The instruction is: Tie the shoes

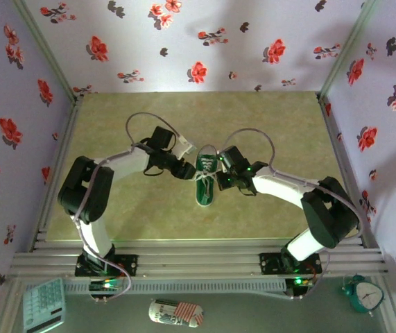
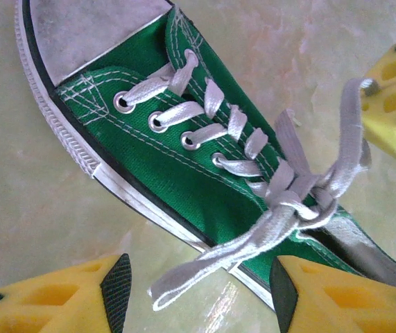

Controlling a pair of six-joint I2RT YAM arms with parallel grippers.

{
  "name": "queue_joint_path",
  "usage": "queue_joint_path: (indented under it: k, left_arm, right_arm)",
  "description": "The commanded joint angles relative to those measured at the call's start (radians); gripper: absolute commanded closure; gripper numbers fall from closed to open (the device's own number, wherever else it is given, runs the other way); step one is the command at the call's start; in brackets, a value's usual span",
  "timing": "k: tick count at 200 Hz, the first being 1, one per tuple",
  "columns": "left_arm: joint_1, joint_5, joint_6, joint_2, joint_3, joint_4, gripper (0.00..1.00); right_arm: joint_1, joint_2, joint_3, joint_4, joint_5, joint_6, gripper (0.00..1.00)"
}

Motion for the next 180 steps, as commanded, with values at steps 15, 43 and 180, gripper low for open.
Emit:
queue_joint_path:
  k: [15, 43, 180]
  left_arm:
    - [0.005, 0.032, 0.037, 0.054, 0.047, -0.045, 0.41]
    - [0.005, 0.049, 0.042, 0.076, 0.066, -0.057, 0.43]
    - [0.036, -0.013, -0.035, -0.005, 0.003, -0.009, 1.0]
  right_arm:
    - [-0.003, -0.018, 0.004, -0.006, -0.014, -0.003, 1.0]
    - [-0.003, -0.019, 0.004, -0.008, -0.019, -0.004, 1.0]
    - [-0.003, -0.037, 0.007, -0.035, 0.129, 0.03, 1.0]
